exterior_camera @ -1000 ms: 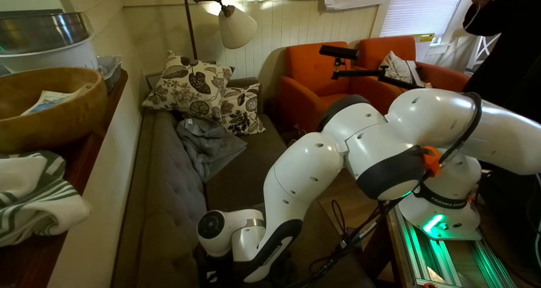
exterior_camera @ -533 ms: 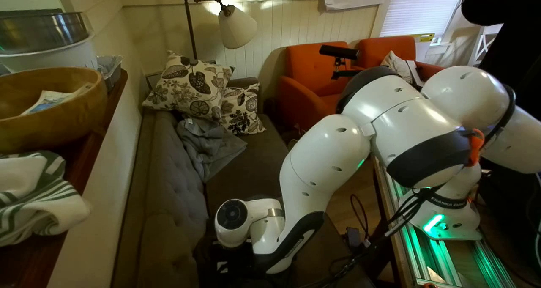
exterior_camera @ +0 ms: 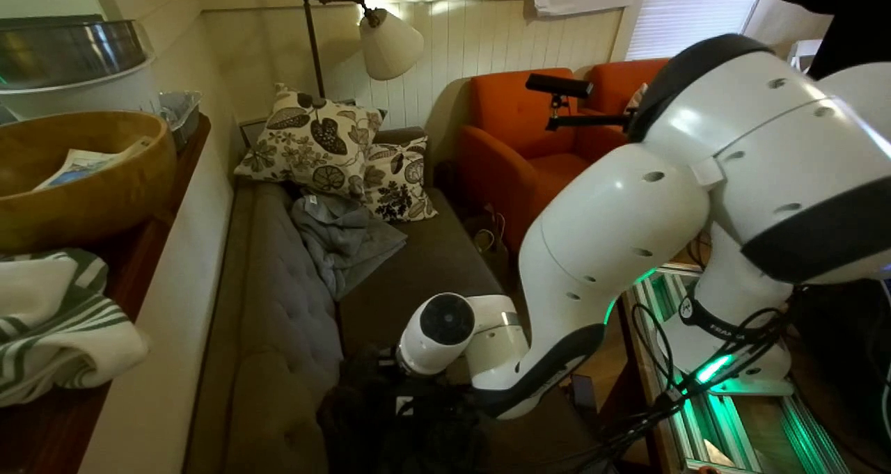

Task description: Take the remote controller off of the couch and put it on the shelf

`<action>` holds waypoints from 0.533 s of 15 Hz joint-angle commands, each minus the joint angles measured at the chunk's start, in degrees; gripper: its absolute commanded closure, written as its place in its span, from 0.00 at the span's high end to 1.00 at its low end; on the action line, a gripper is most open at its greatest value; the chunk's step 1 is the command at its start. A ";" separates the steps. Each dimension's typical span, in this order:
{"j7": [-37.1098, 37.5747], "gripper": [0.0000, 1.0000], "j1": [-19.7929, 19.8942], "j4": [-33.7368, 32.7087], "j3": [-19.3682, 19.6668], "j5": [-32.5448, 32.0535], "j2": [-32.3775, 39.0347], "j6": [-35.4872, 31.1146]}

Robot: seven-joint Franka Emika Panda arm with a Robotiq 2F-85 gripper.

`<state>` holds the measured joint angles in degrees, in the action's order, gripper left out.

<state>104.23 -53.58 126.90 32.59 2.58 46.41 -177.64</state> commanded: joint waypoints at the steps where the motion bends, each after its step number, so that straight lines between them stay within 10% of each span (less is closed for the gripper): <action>1: 9.51 0.07 -15.55 9.67 14.96 -4.04 -3.56 -4.40; 8: 17.58 0.07 -46.17 19.04 40.51 -0.84 2.37 -5.87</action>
<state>115.41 -88.78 140.80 65.58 -1.11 45.49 -180.38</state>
